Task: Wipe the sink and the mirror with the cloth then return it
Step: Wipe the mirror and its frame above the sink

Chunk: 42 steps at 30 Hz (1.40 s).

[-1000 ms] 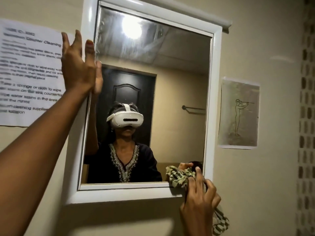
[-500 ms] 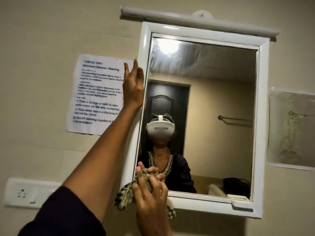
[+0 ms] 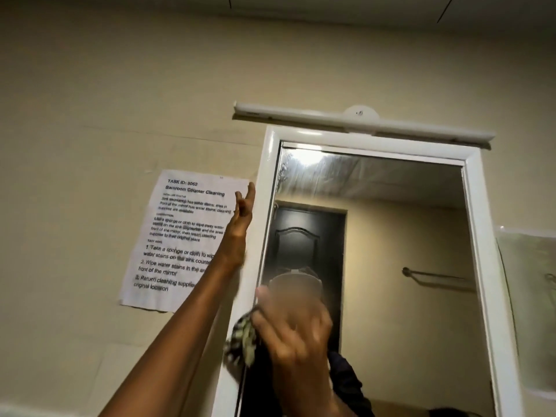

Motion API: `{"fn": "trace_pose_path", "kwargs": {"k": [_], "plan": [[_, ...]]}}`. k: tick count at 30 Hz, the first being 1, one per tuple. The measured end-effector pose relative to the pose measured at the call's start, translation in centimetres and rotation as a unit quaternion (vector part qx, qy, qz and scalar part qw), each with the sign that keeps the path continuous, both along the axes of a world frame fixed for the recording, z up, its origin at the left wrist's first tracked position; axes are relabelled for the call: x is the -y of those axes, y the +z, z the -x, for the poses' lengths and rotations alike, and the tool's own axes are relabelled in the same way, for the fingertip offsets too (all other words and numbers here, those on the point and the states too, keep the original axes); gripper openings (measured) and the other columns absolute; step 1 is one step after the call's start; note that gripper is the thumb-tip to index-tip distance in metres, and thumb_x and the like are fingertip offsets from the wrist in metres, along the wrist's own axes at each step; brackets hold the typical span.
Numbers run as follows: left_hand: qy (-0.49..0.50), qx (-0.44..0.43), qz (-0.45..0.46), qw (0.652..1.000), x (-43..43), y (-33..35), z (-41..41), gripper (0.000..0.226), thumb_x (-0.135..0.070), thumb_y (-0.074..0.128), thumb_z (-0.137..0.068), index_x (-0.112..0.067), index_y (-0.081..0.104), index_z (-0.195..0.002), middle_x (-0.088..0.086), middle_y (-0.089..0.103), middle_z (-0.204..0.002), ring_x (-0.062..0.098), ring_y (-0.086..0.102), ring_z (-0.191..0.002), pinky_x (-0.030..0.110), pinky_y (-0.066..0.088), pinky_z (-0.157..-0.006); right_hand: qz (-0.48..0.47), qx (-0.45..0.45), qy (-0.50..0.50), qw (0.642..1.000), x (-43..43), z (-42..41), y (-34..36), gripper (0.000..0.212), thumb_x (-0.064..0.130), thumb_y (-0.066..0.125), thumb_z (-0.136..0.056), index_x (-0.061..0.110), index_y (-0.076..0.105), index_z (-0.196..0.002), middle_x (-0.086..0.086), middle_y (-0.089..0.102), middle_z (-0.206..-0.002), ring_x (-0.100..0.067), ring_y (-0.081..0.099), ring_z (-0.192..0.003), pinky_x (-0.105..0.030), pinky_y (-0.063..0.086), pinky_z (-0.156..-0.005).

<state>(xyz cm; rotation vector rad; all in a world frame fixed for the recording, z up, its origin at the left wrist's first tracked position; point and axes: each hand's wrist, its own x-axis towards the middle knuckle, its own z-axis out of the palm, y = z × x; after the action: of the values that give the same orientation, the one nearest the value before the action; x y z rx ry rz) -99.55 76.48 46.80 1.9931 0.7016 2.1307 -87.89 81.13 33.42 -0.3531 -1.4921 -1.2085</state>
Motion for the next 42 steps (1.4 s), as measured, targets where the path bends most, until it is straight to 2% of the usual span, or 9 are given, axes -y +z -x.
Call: {"fn": "trace_pose_path", "kwargs": {"k": [3,7,10,13,20,25,31,36,42], "plan": [[-0.056,-0.019,-0.002,0.998,0.9,-0.4,0.1,0.095,-0.084,0.026,-0.067,-0.029,0.019,-0.145,-0.011,0.007,-0.155,-0.015,0.010,-0.130,0.001,0.019,-0.102,0.040,-0.042,-0.016,0.998,1.3,-0.2,7.3,0.052,0.007,0.082,-0.057,0.025,0.067,-0.104,0.006,0.057,-0.134,-0.027,0.038,-0.126,-0.055,0.035,-0.097],[-0.074,0.020,0.004,0.997,-1.0,-0.2,0.5,0.118,-0.098,0.030,-0.043,-0.036,0.025,-0.143,-0.004,0.002,-0.159,0.010,-0.003,-0.145,0.040,0.004,-0.119,0.084,-0.077,-0.034,0.993,1.9,0.8,16.1,0.047,0.010,0.082,-0.060,0.022,0.069,-0.104,0.000,0.058,-0.134,-0.035,0.041,-0.130,-0.063,0.034,-0.095],[0.015,0.052,-0.029,0.998,-1.7,-0.3,-0.2,0.112,-0.099,0.013,-0.044,-0.043,0.023,-0.141,-0.012,0.006,-0.156,0.000,0.000,-0.138,0.036,-0.001,-0.116,0.109,-0.091,-0.061,0.988,2.6,1.0,21.9,0.053,0.010,0.073,-0.073,0.025,0.060,-0.122,0.001,0.040,-0.149,-0.034,0.026,-0.140,-0.061,0.018,-0.106],[0.142,0.093,-0.083,0.982,-1.8,-0.6,-1.7,0.091,-0.090,0.009,-0.060,-0.046,0.018,-0.138,-0.020,-0.003,-0.148,0.009,0.002,-0.142,0.039,0.009,-0.115,0.110,-0.094,-0.084,0.986,2.8,1.4,24.8,0.052,0.016,0.066,-0.080,0.027,0.052,-0.129,0.004,0.028,-0.155,-0.029,0.015,-0.144,-0.059,0.014,-0.109],[0.382,0.024,-0.136,0.914,-3.9,-0.6,-1.1,0.068,-0.036,0.048,-0.088,-0.024,0.015,-0.146,-0.001,0.001,-0.155,0.014,-0.003,-0.142,0.040,0.007,-0.116,0.109,-0.044,-0.127,0.985,2.7,-0.9,24.7,0.053,0.015,0.063,-0.083,0.025,0.048,-0.133,0.003,0.023,-0.157,-0.028,0.009,-0.146,-0.060,0.007,-0.111],[0.379,0.020,-0.135,0.915,-3.9,-0.2,-1.0,0.071,-0.052,0.031,-0.084,-0.018,0.020,-0.145,0.009,0.010,-0.156,0.019,0.000,-0.145,0.037,0.003,-0.116,0.141,-0.143,-0.094,0.975,1.8,-10.1,24.2,0.056,0.014,0.068,-0.076,0.030,0.054,-0.127,0.008,0.032,-0.153,-0.025,0.016,-0.144,-0.056,0.008,-0.111],[0.398,0.028,-0.122,0.909,-4.7,-0.1,-0.9,0.063,-0.031,0.051,-0.092,-0.019,0.020,-0.145,0.014,0.012,-0.157,0.020,0.003,-0.144,0.045,0.013,-0.115,0.191,-0.355,-0.052,0.914,2.9,-22.4,21.8,0.059,-0.005,0.054,-0.081,0.017,0.048,-0.135,-0.015,0.047,-0.139,-0.031,0.023,-0.138,-0.056,0.022,-0.107],[0.399,0.025,-0.093,0.912,-4.1,-0.4,-1.0,0.062,-0.030,0.052,-0.091,-0.018,0.023,-0.145,0.018,0.014,-0.156,0.032,0.009,-0.143,0.053,0.022,-0.111,0.202,-0.284,-0.160,0.924,3.1,-22.4,22.1,0.045,-0.004,0.059,-0.081,0.011,0.056,-0.124,-0.006,0.043,-0.145,-0.032,0.027,-0.134,-0.052,0.031,-0.102],[0.351,0.026,-0.087,0.932,-1.8,-1.5,-2.4,0.068,-0.040,0.030,-0.086,-0.005,0.025,-0.143,0.022,0.018,-0.153,0.032,0.004,-0.144,0.048,0.002,-0.115,0.245,-0.252,-0.304,0.885,4.4,-21.6,12.6,0.037,0.006,0.062,-0.084,0.006,0.056,-0.121,-0.014,0.051,-0.134,-0.033,0.044,-0.115,-0.043,0.043,-0.089]]}}
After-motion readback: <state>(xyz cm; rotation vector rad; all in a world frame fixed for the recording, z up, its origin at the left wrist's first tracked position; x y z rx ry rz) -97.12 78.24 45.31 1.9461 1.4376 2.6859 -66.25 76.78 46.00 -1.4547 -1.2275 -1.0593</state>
